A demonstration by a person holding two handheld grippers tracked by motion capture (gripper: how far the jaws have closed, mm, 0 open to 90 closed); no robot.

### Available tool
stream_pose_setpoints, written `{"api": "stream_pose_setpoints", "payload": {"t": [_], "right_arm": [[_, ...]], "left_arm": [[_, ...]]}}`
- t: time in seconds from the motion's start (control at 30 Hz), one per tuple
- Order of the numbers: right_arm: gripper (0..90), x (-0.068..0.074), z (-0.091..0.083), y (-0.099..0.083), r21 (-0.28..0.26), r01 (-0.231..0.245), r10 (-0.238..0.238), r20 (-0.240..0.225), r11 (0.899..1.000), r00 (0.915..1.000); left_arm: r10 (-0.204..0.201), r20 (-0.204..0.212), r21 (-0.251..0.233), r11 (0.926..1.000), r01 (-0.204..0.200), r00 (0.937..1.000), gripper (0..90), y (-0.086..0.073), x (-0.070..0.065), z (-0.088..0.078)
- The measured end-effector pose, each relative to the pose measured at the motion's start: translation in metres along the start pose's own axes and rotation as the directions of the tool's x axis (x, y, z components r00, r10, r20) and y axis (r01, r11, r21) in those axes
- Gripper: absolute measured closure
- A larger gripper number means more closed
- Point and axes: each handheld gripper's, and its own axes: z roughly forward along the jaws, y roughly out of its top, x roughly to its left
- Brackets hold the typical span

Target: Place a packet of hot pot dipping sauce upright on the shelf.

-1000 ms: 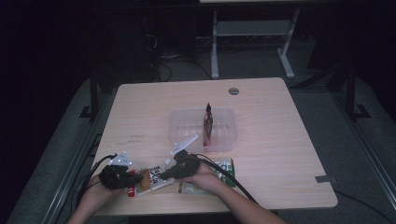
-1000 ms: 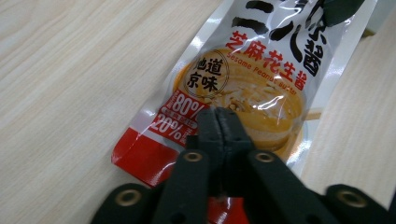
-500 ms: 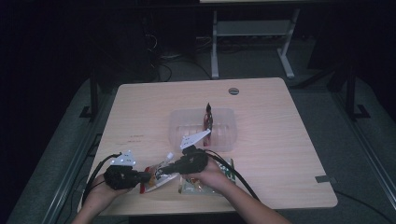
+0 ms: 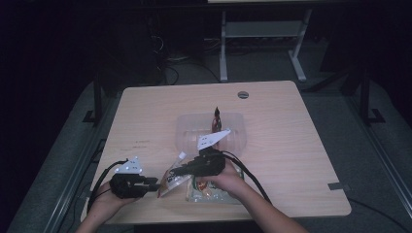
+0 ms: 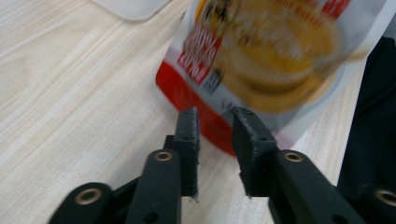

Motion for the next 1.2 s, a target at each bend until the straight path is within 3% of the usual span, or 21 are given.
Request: {"api": "stream_pose_setpoints", "payload": {"t": [0.27, 0.57, 0.83, 1.2], "right_arm": [[89.8, 0.006, -0.026, 0.007, 0.012, 0.024, -0.024, 0.011, 1.0, 0.9996], [89.8, 0.013, -0.056, 0.004, 0.009, 0.044, -0.044, 0.033, 0.999, 0.9985], [89.9, 0.013, -0.087, -0.001, -0.017, 0.043, -0.042, 0.073, 0.999, 0.9965], [89.9, 0.014, -0.13, -0.015, -0.056, 0.014, -0.006, 0.142, 0.998, 0.9898]], "left_arm": [[-0.038, 0.008, -0.009, 0.9992, 0.038, 0.9993, 51.3, -0.004, 0.002, 0.0], [-0.036, -0.017, -0.019, 0.9992, 0.036, 0.9992, 40.9, -0.007, 0.006, -0.001], [-0.068, -0.033, -0.027, 0.9974, 0.067, 0.9972, 36.7, -0.01, 0.011, -0.001], [-0.067, -0.036, -0.019, 0.9976, 0.066, 0.9971, 36.1, -0.011, 0.013, 0.001]]}}
